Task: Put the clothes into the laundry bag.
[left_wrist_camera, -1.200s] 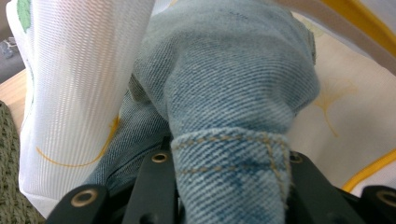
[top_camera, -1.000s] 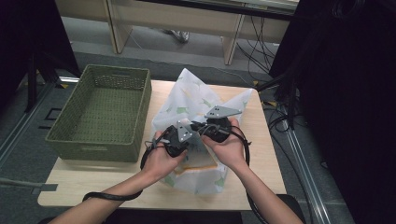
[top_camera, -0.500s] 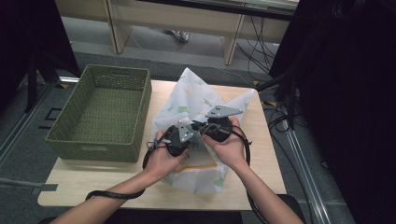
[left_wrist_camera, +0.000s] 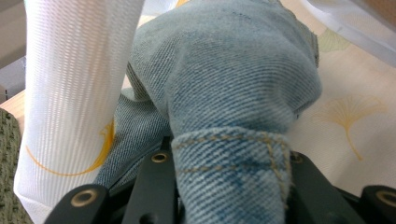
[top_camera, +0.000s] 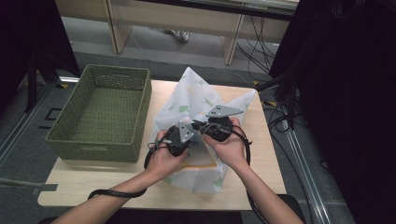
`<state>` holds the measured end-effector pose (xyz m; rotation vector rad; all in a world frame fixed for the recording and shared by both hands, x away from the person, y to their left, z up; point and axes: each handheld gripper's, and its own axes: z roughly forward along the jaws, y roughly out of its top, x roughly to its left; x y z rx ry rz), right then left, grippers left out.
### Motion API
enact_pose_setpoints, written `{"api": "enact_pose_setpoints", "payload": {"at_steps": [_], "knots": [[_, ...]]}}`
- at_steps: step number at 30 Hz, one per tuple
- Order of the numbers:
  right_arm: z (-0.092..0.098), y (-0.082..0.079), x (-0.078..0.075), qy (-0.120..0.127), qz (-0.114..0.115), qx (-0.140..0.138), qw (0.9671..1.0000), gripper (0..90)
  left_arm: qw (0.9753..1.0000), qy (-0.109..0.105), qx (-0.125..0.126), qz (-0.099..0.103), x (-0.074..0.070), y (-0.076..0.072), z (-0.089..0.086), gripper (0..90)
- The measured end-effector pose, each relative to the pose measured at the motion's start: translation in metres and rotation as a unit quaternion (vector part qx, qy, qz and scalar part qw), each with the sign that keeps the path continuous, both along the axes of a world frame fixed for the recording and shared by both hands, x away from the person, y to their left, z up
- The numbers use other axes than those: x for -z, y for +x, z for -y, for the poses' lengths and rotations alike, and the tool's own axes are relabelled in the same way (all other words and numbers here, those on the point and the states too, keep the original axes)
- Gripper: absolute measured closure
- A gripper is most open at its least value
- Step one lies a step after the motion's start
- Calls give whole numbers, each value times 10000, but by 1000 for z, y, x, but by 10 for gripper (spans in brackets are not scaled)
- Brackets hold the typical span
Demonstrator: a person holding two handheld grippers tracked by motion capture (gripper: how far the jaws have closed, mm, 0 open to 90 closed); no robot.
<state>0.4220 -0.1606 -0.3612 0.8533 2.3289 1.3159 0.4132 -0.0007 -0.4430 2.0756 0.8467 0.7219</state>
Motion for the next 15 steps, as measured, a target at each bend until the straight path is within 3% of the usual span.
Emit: {"api": "enact_pose_setpoints", "payload": {"at_steps": [10, 15], "knots": [[1, 1, 0, -4, 26, 20, 10000, 900, 10000, -10, -14, 46, 3, 3, 1, 695], [2, 1, 0, 0, 44, 21, 10000, 900, 9998, -18, -62, 163, 5, 4, 3, 695]]}}
